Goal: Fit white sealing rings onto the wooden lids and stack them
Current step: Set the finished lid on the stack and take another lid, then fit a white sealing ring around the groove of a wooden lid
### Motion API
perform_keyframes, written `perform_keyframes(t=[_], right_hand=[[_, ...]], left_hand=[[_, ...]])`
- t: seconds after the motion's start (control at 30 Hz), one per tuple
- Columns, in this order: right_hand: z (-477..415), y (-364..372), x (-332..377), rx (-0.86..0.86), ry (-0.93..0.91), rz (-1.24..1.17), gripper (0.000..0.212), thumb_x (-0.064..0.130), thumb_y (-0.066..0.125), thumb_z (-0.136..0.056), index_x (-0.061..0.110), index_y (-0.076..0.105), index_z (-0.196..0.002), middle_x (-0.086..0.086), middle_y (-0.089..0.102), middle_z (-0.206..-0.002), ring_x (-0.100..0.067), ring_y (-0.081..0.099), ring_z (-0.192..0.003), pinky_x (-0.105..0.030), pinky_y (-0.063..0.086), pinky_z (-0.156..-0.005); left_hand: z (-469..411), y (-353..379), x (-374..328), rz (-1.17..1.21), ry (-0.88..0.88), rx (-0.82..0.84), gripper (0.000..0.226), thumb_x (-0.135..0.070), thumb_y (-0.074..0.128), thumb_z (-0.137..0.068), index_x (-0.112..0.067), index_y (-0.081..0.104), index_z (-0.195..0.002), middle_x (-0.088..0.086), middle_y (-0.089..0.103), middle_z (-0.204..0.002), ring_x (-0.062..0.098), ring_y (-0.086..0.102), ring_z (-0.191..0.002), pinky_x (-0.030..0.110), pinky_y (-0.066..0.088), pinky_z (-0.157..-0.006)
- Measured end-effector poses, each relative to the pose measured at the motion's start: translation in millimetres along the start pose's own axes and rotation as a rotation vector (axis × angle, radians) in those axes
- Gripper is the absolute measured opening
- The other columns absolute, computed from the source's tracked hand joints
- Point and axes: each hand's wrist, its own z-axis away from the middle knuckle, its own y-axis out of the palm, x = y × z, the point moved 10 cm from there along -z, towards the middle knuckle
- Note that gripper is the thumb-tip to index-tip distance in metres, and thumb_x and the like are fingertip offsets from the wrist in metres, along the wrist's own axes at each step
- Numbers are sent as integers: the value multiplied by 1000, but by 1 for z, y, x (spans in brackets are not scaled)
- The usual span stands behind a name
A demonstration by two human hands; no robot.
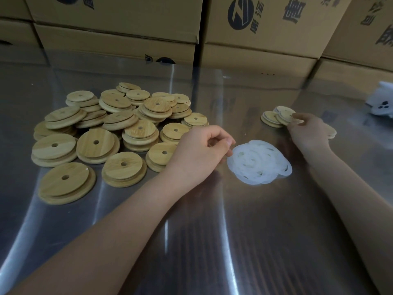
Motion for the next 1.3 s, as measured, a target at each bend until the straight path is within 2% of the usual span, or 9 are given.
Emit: perform_keyframes(t=[0.1,0.27,0.4,0.6,0.73,0.8,0.93,1.17,1.3], right_hand=[[3,0,8,2,-32,-13,36,12,52,-89,11,61,-124,-7,62,-89,-30,60,-91,-35,45,-79],[14,7,33,58,-125,-59,22,15,54,-89,22,72,-100,-1,67,-92,-21,61,-87,-32,46,-78],[28,22,53,174,-235,-70,18,15,58,-90,24,73,-91,11,63,-76,0,55,-67,-4,37,-58],[44,45,65,395,-284,-59,15,19,61,-91,28,73,-90,12,69,-85,2,59,-76,-13,44,-66],[51,50,66,467,-286,62,25,10,55,-88,23,75,-95,-4,73,-95,-20,67,-90,-34,55,-82],[54,49,68,482,-297,105,28,7,53,-88,22,76,-93,-5,73,-99,-24,67,-92,-38,55,-85],[58,50,73,500,-330,117,31,3,51,-87,20,78,-87,2,70,-105,-20,64,-96,-36,53,-87],[55,53,73,505,-376,137,26,6,57,-84,25,73,-75,15,64,-78,-1,57,-63,-8,40,-51],[55,53,72,503,-384,139,22,7,59,-84,25,68,-76,15,64,-80,-2,58,-67,-12,41,-55]], left_hand=[[2,-10,-10,-94,87,-79,17,-16,58,-94,-23,71,-86,-13,70,-72,7,65,-72,28,54,-74],[4,-25,-22,-320,181,-226,15,-19,58,-94,-20,72,-89,-11,69,-77,8,62,-73,35,52,-71],[3,-36,-22,-471,176,-300,16,-15,56,-93,-16,72,-92,-6,70,-88,14,63,-86,41,53,-77],[1,-44,-8,-751,37,-308,22,-21,57,-92,-21,67,-112,2,62,-114,29,51,-112,39,43,-93],[1,-46,3,-875,-87,-266,31,-31,59,-89,-21,61,-119,5,55,-122,32,45,-118,42,36,-94],[1,-47,5,-931,-128,-249,35,-35,60,-86,-21,60,-118,6,53,-122,33,45,-117,42,34,-94],[3,-47,8,-1013,-176,-218,42,-38,62,-83,-20,58,-121,7,51,-122,34,44,-117,43,34,-94],[1,-46,10,-1052,-159,-191,36,-25,63,-86,-21,57,-121,7,49,-118,31,51,-111,41,33,-91],[1,-47,9,-1046,-150,-196,33,-20,62,-86,-21,57,-118,7,47,-117,31,53,-107,40,32,-89]])
